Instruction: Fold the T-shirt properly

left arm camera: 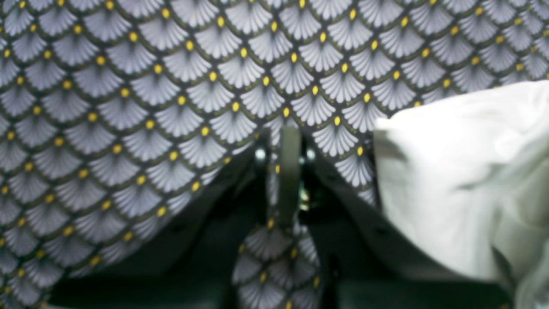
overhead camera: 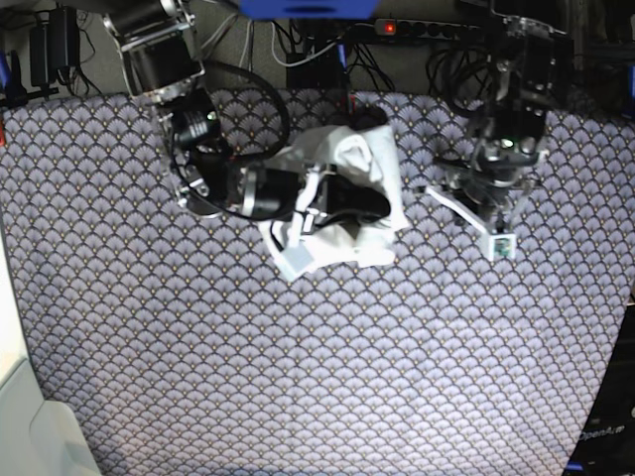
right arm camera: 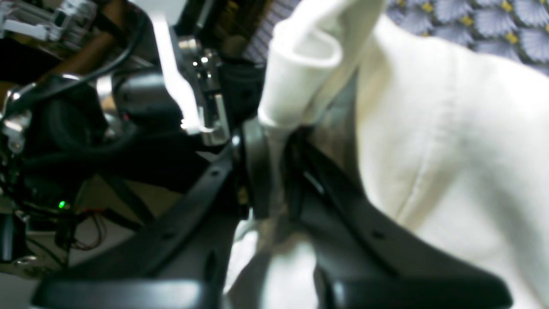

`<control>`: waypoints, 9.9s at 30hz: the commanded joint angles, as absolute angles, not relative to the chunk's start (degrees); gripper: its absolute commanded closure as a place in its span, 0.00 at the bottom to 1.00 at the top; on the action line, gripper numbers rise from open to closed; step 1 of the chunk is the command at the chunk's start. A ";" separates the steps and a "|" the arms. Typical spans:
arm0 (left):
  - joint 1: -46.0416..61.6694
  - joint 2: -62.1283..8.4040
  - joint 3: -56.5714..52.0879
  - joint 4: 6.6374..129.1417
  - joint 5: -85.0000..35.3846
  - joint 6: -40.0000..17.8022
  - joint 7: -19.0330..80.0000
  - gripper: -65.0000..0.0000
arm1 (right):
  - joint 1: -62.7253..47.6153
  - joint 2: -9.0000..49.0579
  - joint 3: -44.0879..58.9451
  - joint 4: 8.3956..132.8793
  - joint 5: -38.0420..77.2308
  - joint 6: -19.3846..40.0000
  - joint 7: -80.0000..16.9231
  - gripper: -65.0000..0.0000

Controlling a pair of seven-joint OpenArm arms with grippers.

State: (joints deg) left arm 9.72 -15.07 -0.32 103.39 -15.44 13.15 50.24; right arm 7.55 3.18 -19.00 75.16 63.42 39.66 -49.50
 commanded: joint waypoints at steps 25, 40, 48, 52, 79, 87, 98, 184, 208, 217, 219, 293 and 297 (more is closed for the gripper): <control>17.54 -16.92 -6.64 111.69 -14.90 13.32 53.58 0.95 | 8.57 5.85 -20.00 86.90 65.71 40.00 -47.78 0.52; 19.91 -16.40 -12.53 115.38 -15.52 13.23 53.32 0.95 | 7.78 18.07 -19.56 87.78 65.71 40.00 -47.08 0.52; 19.82 -16.31 -12.53 115.38 -15.52 13.23 53.14 0.95 | 5.32 18.24 -19.91 87.43 65.63 40.00 -45.32 0.52; 20.09 -16.31 -12.44 115.38 -15.52 13.23 53.14 0.95 | 4.18 17.10 -19.91 84.00 65.63 40.00 -43.38 0.52; 20.26 -13.05 -11.91 115.38 -15.60 13.14 53.58 0.95 | 6.90 12.79 -30.90 83.12 65.80 40.00 -43.21 0.52; 21.05 -12.00 -5.85 115.30 -15.60 13.14 53.05 0.95 | 8.84 17.98 -30.46 84.18 65.71 40.00 -43.03 0.52; 21.05 -11.82 -5.05 115.30 -15.87 13.23 53.58 0.94 | 8.84 21.05 -23.87 77.49 65.63 40.00 -43.03 0.52; 0.75 -8.04 -0.75 76.53 -54.29 -5.23 57.01 1.00 | 8.22 21.85 -23.60 77.23 65.54 40.00 -43.03 0.52; -7.78 -8.31 9.80 86.73 -35.65 -4.62 57.54 0.99 | 6.55 23.78 -23.25 77.14 63.69 40.00 -43.03 0.52; -14.73 -8.22 15.16 86.29 -26.77 -4.62 57.63 0.99 | 4.53 23.60 -23.08 77.32 54.99 40.00 -43.03 0.52; -16.92 -8.22 16.84 84.88 -25.19 -4.62 58.33 0.99 | 4.53 23.69 -23.08 77.32 54.90 40.00 -43.03 0.52; -38.37 9.00 57.27 57.10 20.97 -4.70 35.74 0.11 | 2.86 24.31 -21.49 77.58 52.97 40.00 -43.03 0.52; -38.29 9.00 57.19 59.03 25.10 -4.70 35.91 0.11 | 2.86 24.31 -21.49 77.58 52.97 40.00 -43.03 0.52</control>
State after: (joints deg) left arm -36.69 8.14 57.54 57.93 24.29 -5.45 36.73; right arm 2.02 23.79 -21.80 76.82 52.23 39.59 -43.88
